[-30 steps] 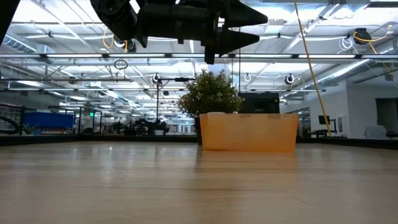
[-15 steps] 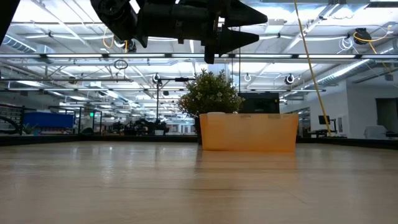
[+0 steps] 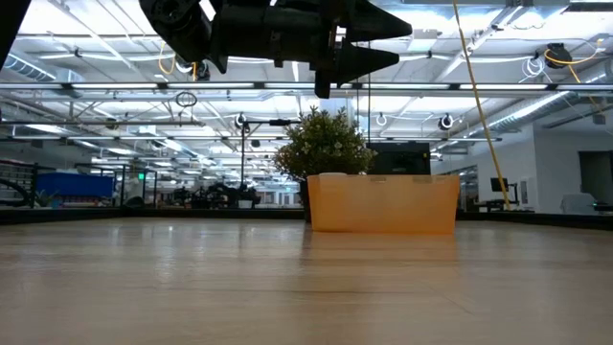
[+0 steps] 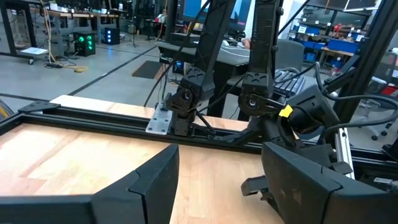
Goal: Pick and place pill bottles into a basket
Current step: Put the white pill bottle into the orange bin
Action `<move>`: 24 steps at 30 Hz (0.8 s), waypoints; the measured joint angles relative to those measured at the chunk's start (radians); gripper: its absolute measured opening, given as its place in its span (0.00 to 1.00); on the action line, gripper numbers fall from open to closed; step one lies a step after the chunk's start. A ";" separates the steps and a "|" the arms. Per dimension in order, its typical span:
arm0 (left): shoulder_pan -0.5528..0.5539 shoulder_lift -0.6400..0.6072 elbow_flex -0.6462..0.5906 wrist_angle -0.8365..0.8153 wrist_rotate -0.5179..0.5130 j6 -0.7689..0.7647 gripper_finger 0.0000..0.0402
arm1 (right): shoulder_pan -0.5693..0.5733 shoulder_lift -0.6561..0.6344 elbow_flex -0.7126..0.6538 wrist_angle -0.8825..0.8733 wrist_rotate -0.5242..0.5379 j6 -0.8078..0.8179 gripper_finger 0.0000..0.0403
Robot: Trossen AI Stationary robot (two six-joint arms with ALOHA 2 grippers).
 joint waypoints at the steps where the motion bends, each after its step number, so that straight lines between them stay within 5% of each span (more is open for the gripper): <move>1: 0.000 0.000 0.000 0.000 0.000 0.000 0.58 | 0.000 0.000 0.000 -0.001 -0.003 0.002 0.59; 7: 0.000 0.000 0.000 0.000 0.000 0.000 0.58 | 0.004 0.000 -0.001 -0.010 -0.033 0.013 0.39; 19: 0.000 0.000 0.000 0.004 0.000 -0.012 0.57 | -0.136 0.001 -0.002 0.077 -0.103 -0.199 0.44; 24: 0.002 0.000 0.000 -0.006 0.002 -0.139 0.56 | -0.255 -0.001 -0.005 0.153 -0.116 -0.343 0.42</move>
